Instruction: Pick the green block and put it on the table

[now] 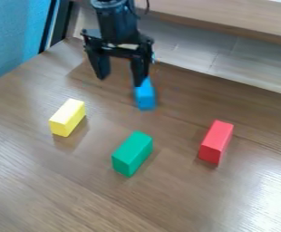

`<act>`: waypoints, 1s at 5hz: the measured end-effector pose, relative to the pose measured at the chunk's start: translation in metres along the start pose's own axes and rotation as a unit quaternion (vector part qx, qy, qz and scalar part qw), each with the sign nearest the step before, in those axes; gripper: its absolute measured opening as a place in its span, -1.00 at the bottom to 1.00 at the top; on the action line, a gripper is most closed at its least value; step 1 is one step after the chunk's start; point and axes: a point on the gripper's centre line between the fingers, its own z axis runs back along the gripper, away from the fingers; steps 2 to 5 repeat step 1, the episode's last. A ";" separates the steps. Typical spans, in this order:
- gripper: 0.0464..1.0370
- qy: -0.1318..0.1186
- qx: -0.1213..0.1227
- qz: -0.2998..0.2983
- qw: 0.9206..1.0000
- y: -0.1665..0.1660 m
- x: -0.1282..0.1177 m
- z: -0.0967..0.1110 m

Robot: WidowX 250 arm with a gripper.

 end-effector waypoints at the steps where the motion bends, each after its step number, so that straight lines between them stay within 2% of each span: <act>1: 0.93 -0.012 0.006 0.015 1.000 0.011 0.016 0.005; 5: 0.93 -0.012 0.006 0.015 1.000 0.011 0.016 0.005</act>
